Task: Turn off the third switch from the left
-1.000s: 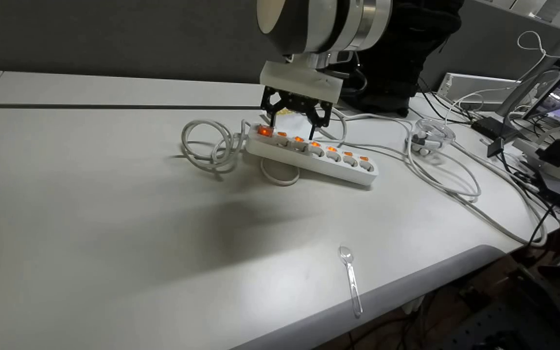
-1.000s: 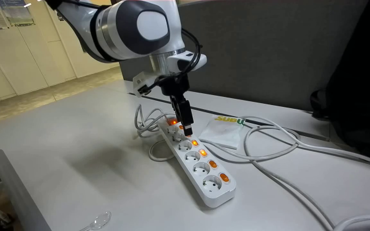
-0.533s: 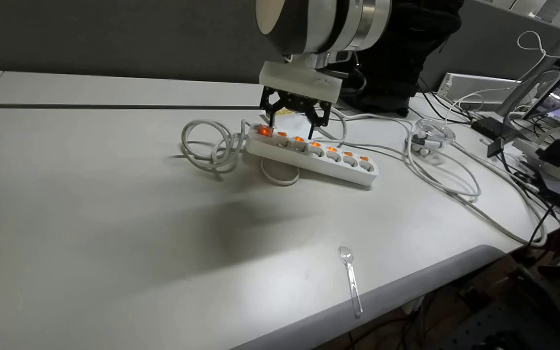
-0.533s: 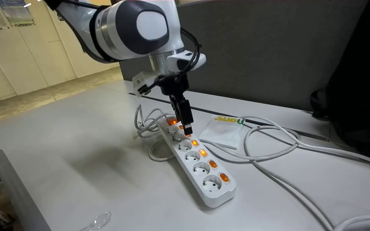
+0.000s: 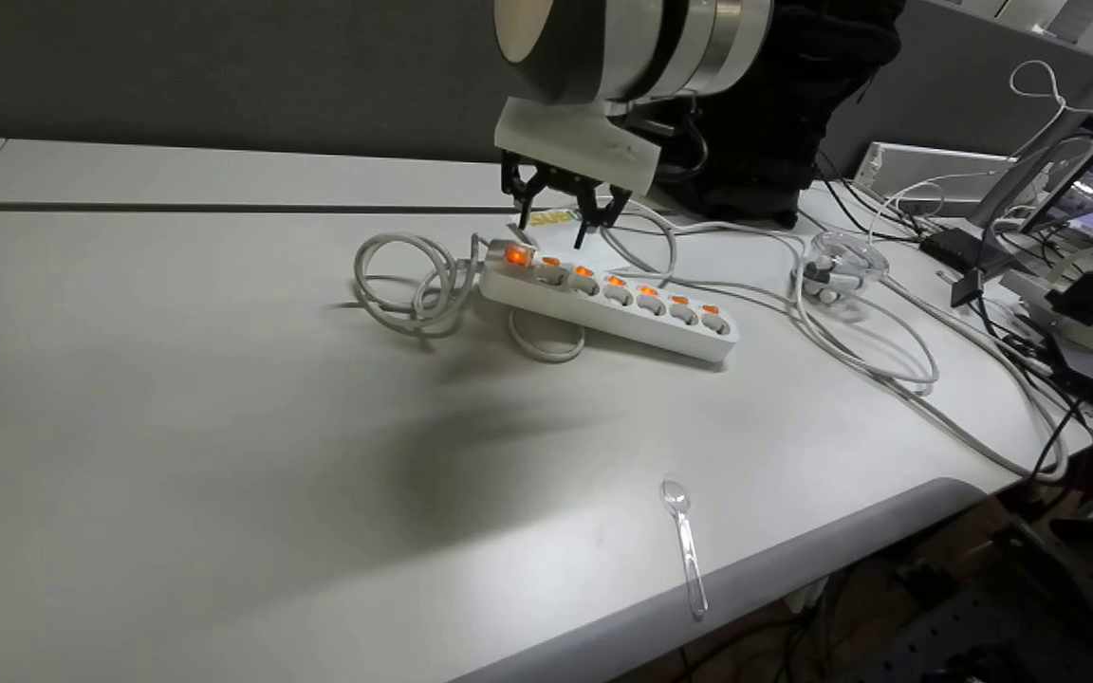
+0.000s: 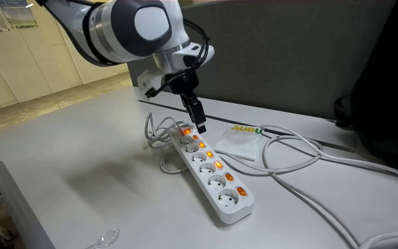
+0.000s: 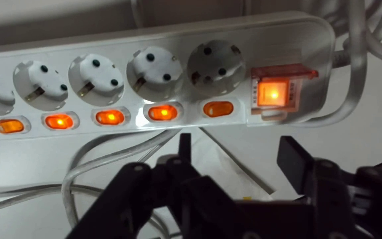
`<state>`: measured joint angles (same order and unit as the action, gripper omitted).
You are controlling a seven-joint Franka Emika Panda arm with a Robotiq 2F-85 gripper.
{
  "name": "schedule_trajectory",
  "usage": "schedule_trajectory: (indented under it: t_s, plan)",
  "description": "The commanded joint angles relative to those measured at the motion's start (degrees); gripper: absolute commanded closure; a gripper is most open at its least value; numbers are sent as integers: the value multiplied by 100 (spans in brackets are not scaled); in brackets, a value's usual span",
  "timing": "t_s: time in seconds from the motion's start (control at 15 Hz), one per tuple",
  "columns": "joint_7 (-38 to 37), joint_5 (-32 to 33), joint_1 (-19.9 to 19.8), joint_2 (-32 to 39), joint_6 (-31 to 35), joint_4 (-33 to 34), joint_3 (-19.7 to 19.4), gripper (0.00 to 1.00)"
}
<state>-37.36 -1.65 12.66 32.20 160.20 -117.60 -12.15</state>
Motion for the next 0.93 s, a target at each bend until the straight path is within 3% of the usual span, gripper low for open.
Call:
schedule_trajectory:
  t_s: [0.0,0.4,0.87]
  plan:
    - [-138,-241,-87,-337,-10,-317,11,62]
    - [-158,-414,-275,-305,-688,-94,37,99]
    - [-176,51,-256,-33,-1402,401,-95,100]
